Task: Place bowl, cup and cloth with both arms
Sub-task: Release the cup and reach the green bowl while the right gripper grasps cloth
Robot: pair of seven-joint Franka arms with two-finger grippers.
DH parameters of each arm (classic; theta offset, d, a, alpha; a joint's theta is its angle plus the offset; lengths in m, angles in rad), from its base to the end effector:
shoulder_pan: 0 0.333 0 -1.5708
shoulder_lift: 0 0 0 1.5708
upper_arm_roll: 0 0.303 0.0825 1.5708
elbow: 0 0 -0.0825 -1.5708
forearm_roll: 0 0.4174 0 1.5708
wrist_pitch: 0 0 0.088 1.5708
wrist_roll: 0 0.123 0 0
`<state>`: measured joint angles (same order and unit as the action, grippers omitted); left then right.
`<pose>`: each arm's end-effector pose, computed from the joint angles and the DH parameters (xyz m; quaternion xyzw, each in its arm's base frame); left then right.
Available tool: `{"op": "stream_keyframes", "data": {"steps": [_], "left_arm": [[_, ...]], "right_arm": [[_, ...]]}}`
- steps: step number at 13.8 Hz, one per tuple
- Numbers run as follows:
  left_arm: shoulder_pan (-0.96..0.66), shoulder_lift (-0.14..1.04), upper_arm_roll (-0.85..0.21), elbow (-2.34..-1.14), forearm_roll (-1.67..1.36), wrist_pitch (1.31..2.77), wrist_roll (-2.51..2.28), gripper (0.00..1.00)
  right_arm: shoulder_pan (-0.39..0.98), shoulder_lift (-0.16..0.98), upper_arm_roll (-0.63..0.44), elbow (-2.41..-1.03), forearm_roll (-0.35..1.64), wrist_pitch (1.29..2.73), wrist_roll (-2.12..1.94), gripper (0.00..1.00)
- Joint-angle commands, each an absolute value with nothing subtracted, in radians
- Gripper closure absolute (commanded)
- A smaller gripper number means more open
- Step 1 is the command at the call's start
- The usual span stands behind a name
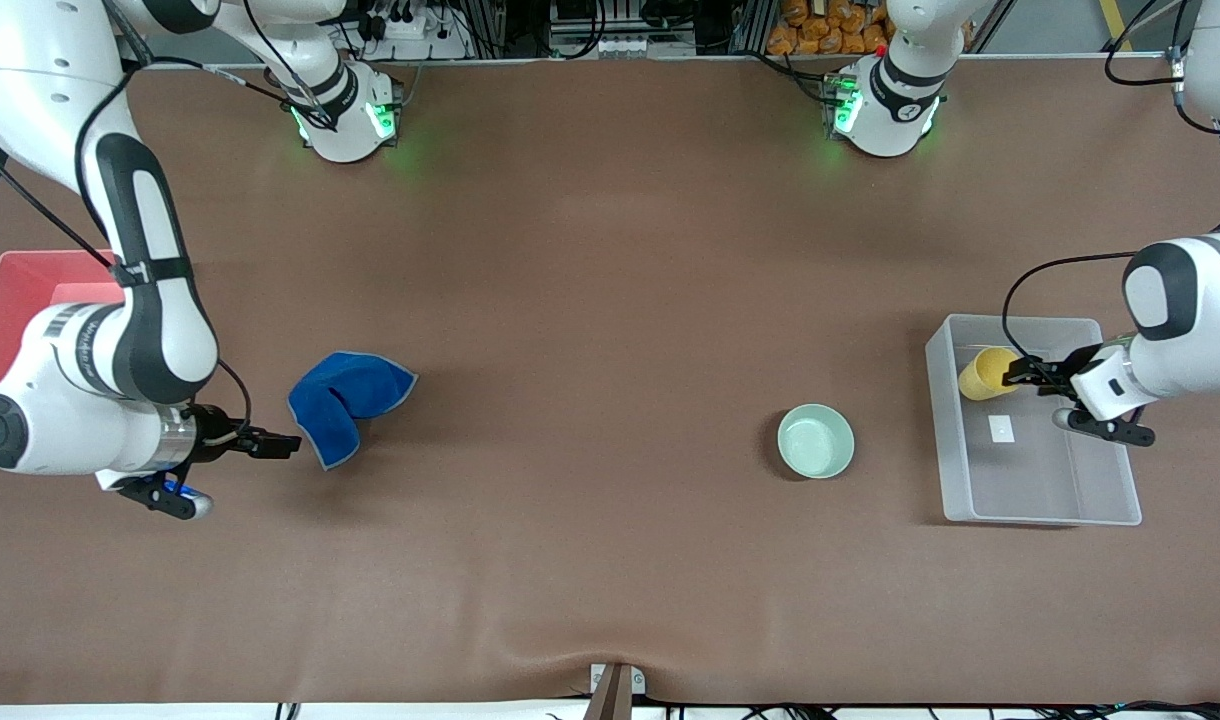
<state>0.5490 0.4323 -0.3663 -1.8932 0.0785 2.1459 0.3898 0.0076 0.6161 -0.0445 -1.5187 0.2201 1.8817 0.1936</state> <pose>0.6182 0.1224 0.2277 0.9893 -0.1169 -0.0585 0.0641 0.6951 -0.0027 0.2398 -0.9758 0.1573 0.1313 0.0763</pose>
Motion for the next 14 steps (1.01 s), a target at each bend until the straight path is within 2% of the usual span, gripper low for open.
{"op": "stream_keyframes", "data": {"steps": [1,3,8,14], "left_arm": [[0.545,0.280,-0.437,-1.894,0.083,2.065,0.269,0.00],[0.545,0.236,-0.517,-1.873,0.083,2.033,0.142,0.00],[0.519,0.258,-0.687,-1.824,0.097,2.014,-0.252,0.00],[0.373,0.360,-0.687,-1.812,0.106,2.106,-0.524,0.00]], "right_arm": [[0.008,0.624,-0.041,-1.545,0.241,1.887,0.198,0.00],[0.020,0.624,-0.041,-1.569,0.238,1.887,0.195,0.00],[0.028,0.627,-0.041,-1.615,0.229,1.888,0.132,0.00],[0.092,0.646,-0.041,-1.634,0.084,1.891,0.127,0.00]]}}
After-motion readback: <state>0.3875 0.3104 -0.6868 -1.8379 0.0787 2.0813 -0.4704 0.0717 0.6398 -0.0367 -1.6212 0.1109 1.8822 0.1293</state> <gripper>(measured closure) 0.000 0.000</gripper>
